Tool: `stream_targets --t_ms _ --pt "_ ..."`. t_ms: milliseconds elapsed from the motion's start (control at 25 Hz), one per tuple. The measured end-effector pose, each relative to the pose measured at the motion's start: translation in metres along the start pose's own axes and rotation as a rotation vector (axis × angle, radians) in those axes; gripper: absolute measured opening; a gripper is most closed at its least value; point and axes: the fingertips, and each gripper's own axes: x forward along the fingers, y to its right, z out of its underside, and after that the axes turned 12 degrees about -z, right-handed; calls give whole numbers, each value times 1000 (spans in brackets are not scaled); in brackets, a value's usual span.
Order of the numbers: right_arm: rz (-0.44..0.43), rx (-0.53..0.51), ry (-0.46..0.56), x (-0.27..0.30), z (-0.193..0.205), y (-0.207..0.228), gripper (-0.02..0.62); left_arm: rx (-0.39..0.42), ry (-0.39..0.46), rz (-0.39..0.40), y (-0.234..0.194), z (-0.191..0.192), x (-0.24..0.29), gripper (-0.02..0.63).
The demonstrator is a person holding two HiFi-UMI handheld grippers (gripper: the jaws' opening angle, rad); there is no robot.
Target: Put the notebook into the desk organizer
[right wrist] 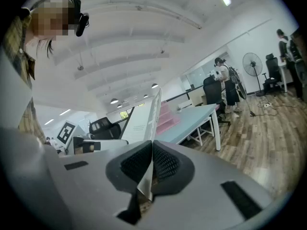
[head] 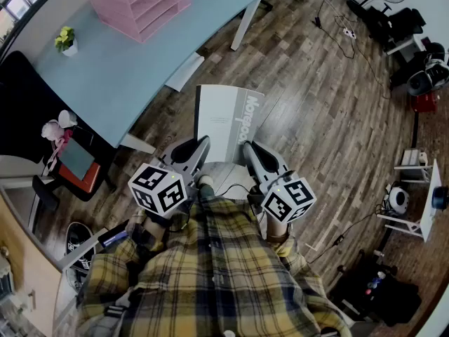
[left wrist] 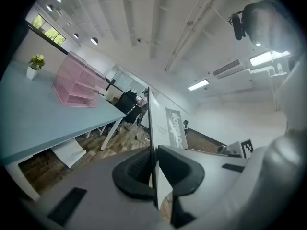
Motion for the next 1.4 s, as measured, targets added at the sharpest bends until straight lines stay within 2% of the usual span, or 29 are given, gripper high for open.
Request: stream_targets --t_ms 320,520,720,1040,1400 --pt "-46 57 65 -23 1 0 15 1 11 8 20 8 -4 25" --pt "-52 75 63 -27 5 3 15 -12 -2 -2 21 14 -1 23" --pt "-47 102 62 -16 5 24 15 -5 -8 -4 14 10 18 21" --pt "-43 86 52 44 -25 73 15 -29 3 2 -26 -32 79 20" --pt "-34 71 46 123 -77 134 15 -43 6 19 -69 -103 155 18"
